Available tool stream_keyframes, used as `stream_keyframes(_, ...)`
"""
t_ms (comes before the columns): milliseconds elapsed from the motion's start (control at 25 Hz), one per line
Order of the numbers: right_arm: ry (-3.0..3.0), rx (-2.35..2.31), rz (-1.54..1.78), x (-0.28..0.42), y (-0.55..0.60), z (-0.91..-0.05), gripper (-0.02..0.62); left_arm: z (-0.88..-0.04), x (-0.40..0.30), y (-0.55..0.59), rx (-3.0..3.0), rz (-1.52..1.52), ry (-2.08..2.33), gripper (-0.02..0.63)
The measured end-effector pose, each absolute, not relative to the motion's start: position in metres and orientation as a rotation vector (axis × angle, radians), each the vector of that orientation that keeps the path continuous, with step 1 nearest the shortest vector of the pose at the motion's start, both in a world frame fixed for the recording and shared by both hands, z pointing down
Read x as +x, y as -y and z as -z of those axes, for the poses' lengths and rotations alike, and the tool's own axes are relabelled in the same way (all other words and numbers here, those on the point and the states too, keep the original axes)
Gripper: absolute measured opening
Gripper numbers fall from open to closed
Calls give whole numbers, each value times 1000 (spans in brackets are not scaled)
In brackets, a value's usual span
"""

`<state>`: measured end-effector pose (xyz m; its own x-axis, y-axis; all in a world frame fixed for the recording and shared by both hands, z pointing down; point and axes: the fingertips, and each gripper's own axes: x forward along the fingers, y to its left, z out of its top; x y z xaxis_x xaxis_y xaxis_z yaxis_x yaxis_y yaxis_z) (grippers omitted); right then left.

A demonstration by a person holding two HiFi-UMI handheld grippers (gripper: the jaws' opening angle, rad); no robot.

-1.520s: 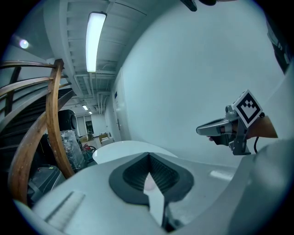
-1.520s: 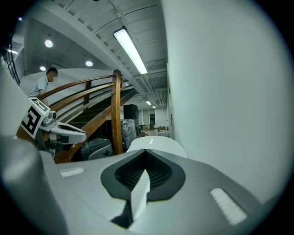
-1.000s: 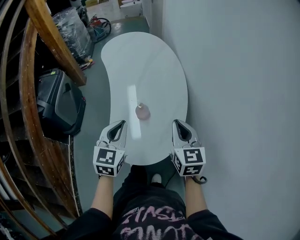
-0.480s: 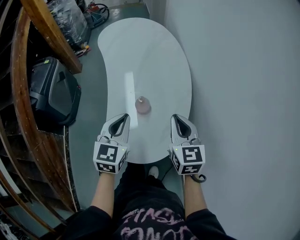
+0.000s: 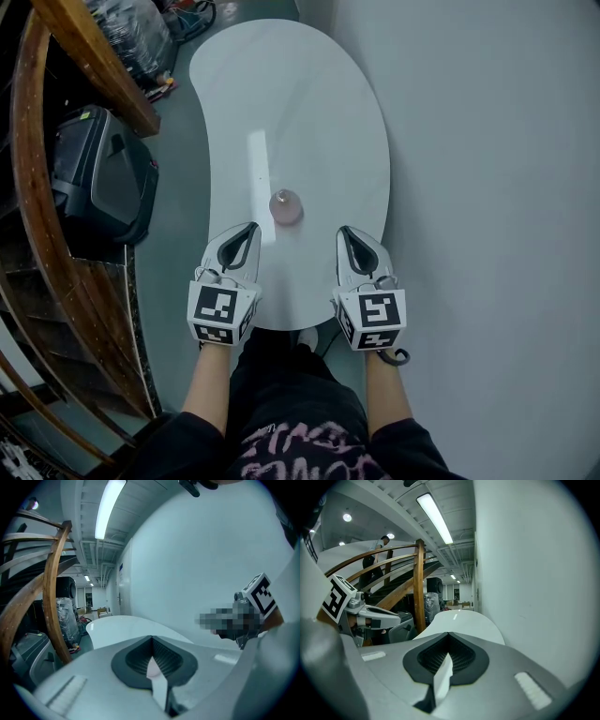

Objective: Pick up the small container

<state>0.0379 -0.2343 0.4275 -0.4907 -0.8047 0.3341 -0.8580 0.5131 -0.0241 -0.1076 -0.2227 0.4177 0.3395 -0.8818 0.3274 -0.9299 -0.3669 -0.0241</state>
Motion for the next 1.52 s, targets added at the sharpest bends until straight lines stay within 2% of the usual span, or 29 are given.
stream_keyframes(1520,2464,1339,-381,8,275,-493,12,-495,-106,265,2371,-448,1576,2)
